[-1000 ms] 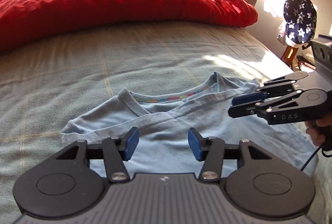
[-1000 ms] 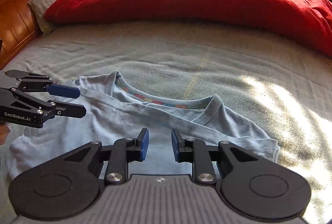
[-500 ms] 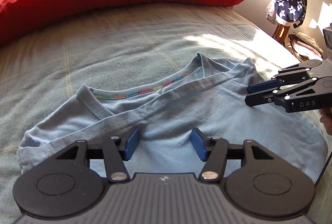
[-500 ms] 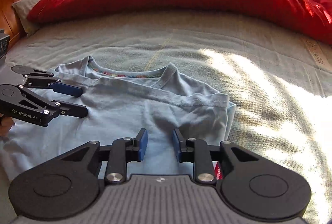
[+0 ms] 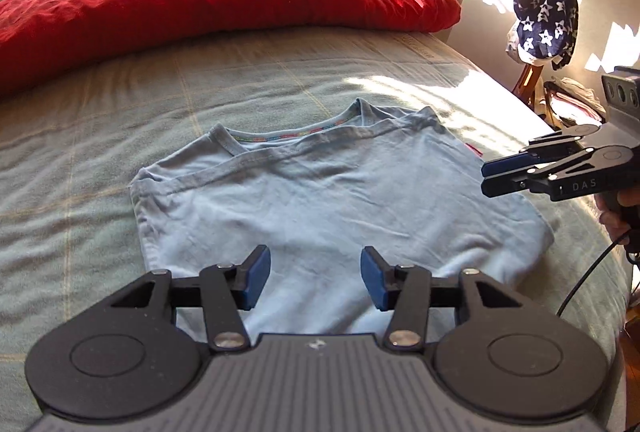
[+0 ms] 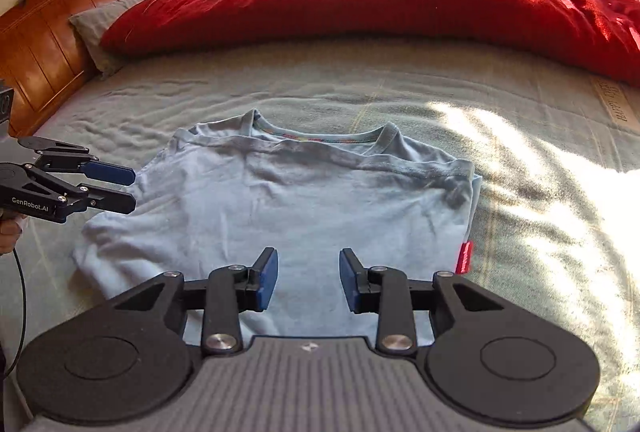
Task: Fold clothes
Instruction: 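Roll both grippers and lower them onto the shirt's side edge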
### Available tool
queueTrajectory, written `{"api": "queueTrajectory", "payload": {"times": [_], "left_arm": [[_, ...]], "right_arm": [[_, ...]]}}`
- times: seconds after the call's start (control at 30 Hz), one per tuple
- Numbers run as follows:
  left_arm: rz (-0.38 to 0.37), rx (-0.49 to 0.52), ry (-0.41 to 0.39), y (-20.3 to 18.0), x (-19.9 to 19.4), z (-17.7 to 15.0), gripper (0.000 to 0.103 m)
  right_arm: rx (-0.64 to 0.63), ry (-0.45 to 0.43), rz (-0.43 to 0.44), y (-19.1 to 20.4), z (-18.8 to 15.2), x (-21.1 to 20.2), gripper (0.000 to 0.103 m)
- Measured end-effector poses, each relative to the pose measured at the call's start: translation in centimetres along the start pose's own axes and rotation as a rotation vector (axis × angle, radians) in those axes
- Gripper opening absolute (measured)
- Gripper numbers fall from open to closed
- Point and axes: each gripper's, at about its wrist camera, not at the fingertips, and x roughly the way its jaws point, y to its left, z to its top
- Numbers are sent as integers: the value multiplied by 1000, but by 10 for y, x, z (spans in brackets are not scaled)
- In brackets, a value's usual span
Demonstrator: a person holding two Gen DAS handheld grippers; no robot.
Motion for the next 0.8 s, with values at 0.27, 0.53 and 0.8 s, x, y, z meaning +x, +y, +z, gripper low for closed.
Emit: {"api": "queueTrajectory", "payload": {"times": [0.27,0.53,0.8], "left_arm": [[31,-146,57,12,6,-48,40],[50,-97,17,-5,-24,-45,43],[17,-43,3,-40,9,-27,42]], "right_arm": [[42,-2,38,17,-42,-19,38],[112,-36,42,16,-66,-43,38],[33,-59,108,61,-35,5,38]]}}
